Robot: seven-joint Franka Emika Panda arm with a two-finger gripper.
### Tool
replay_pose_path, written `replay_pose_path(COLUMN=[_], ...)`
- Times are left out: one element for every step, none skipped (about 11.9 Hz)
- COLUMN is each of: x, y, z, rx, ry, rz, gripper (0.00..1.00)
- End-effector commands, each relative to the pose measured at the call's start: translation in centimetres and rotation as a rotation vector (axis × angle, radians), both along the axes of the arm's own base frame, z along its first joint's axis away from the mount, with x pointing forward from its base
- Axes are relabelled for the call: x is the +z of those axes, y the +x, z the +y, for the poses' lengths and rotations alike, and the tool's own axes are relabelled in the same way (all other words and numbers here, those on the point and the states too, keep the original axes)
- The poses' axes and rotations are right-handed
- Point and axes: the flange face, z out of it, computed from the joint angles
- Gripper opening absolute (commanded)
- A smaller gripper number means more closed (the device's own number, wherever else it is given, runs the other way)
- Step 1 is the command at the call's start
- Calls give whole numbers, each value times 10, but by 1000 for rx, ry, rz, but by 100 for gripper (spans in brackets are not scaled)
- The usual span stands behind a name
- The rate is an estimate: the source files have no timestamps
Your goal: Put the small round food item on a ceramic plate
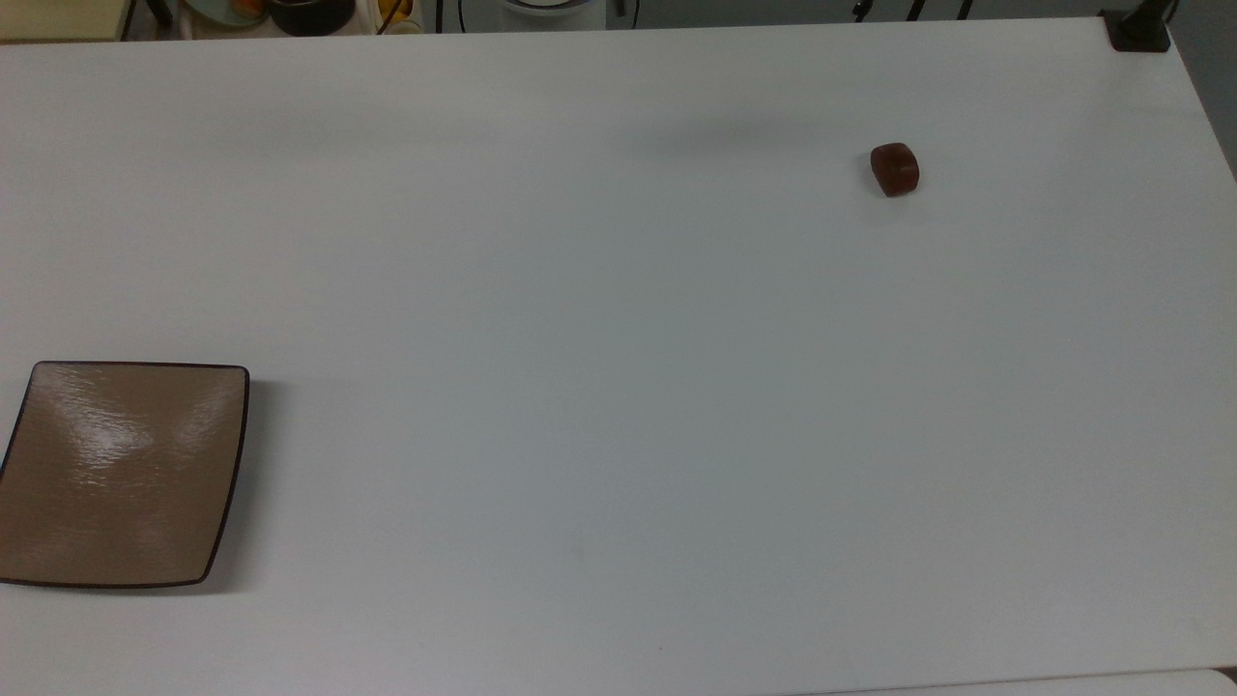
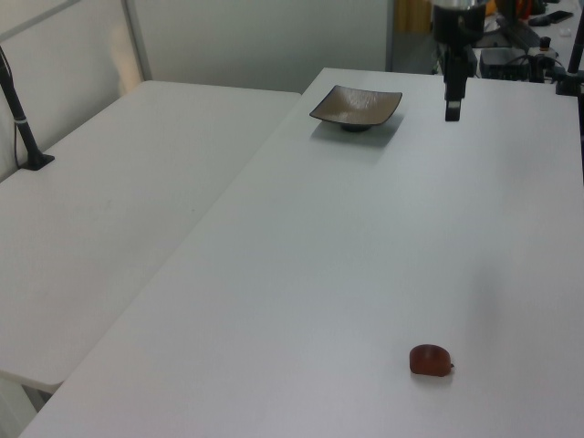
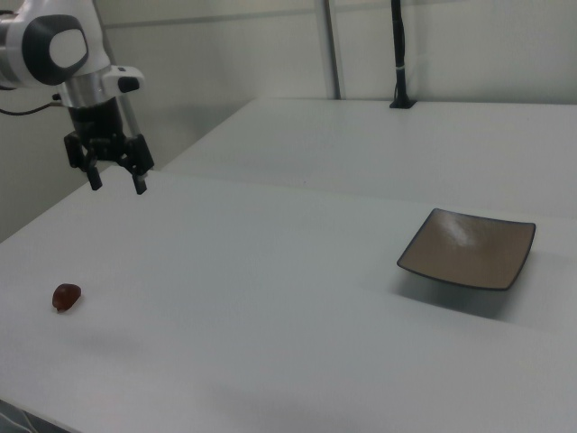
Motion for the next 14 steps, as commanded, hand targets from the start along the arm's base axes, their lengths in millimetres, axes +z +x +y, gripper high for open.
replay_pose_path(x=[-11, -12, -13, -15, -18, -23, -30, -32, -43, -56, -67, -77, -86, -96], y=[-21, -28, -34, -43, -53, -64, -75, -76, -84, -93, -96, -94, -93, -94], z=[47, 61, 71, 88, 107, 125, 141, 149, 161, 177, 184, 187, 189, 198], rx=[46, 71, 73, 64, 37, -3, -9, -9, 6, 24, -6, -58, -74, -63], ry=[-10, -5, 7, 11, 10, -1, -3, 11, 13, 23, 40, 64, 78, 91], rz=[38, 48, 65, 75, 77, 86, 80, 57, 56, 40, 17, -9, -28, -33], gripper=[100, 100, 100, 100, 100, 100, 100, 100, 100, 100, 100, 100, 100, 100])
